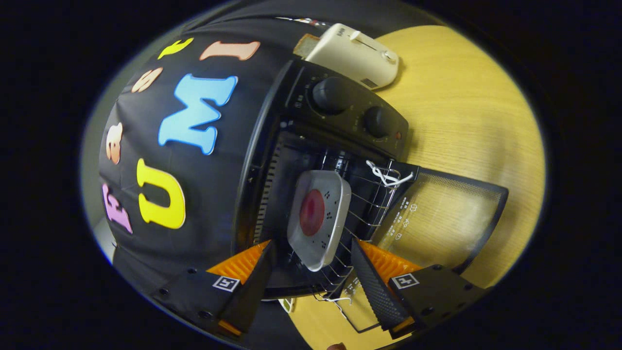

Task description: Open the toaster oven, put the food inside, and close the toaster oven door.

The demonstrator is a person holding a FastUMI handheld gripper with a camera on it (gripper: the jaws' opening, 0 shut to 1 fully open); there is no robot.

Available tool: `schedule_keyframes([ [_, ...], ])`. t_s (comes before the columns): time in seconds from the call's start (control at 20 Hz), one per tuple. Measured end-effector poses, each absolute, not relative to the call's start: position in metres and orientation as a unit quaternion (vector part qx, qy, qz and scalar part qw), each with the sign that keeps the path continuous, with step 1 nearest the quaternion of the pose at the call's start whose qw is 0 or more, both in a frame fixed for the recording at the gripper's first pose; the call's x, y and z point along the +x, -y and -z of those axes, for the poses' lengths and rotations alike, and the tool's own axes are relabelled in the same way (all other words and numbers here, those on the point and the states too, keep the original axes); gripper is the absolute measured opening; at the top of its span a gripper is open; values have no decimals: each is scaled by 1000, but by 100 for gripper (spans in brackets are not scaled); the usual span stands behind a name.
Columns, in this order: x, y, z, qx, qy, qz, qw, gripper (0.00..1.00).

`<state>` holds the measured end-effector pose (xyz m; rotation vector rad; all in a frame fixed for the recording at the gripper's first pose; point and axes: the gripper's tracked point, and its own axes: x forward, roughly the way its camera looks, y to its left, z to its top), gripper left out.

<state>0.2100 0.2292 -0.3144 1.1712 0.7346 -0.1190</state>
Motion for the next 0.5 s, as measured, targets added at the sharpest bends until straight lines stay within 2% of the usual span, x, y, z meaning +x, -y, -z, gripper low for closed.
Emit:
schedule_keyframes([
  [0.5,126,-233,297,365,-388,-73,844,97],
])
